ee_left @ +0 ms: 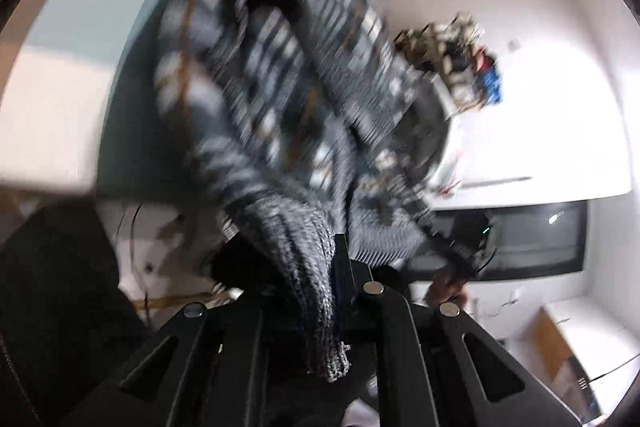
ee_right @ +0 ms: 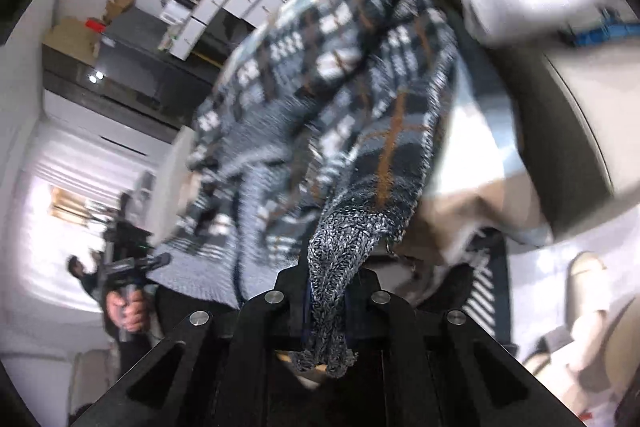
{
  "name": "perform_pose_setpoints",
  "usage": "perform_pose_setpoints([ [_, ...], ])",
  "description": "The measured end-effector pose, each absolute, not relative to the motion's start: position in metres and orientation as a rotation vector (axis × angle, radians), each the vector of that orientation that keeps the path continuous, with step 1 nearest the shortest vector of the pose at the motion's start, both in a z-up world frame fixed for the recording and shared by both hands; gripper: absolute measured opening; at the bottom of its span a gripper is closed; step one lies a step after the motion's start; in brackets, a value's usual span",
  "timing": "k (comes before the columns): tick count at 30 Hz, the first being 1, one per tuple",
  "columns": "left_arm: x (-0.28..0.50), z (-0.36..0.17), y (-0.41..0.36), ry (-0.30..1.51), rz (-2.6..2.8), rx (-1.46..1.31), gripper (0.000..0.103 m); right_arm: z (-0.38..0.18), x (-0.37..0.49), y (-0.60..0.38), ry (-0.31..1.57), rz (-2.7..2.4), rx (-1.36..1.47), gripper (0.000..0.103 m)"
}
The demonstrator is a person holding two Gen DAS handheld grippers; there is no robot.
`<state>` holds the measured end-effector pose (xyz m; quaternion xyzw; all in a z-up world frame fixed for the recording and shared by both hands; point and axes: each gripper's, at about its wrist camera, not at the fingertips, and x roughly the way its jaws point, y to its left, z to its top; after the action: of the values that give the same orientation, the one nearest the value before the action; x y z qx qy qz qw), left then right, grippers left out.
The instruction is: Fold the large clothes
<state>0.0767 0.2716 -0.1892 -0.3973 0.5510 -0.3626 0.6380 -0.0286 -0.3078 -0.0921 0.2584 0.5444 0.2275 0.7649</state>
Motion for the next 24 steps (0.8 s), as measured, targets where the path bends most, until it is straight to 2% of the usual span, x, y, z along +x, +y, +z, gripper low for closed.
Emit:
perform_pose_setpoints([
  [5,0.13,-0.148,0.278,1.18,-0.84,-0.951,0.005,-0.054,0.023,-0.3,1.169,0.522,0.625,0.011],
  [9,0.182,-0.135,0.283,1.19,-0.853,-1.063,0.005,-0.035,0.087,-0.297,1.208,0.491,0.713,0.011],
  [16,0.275,-0.141,0.287,1.223,-0.733,-1.105,0.005,-0.055,0.193,-0.31,1.356,0.318,0.8,0.011],
  [20,0.302,-0.149,0.28,1.243,-0.691,-1.119,0.005,-0.079,0.24,-0.31,1.432,0.236,0.808,0.012],
  [24,0.326,-0.166,0.273,1.301,-0.639,-1.13,0.005,-0.105,0.267,-0.317,1.466,0.183,0.892,0.018],
])
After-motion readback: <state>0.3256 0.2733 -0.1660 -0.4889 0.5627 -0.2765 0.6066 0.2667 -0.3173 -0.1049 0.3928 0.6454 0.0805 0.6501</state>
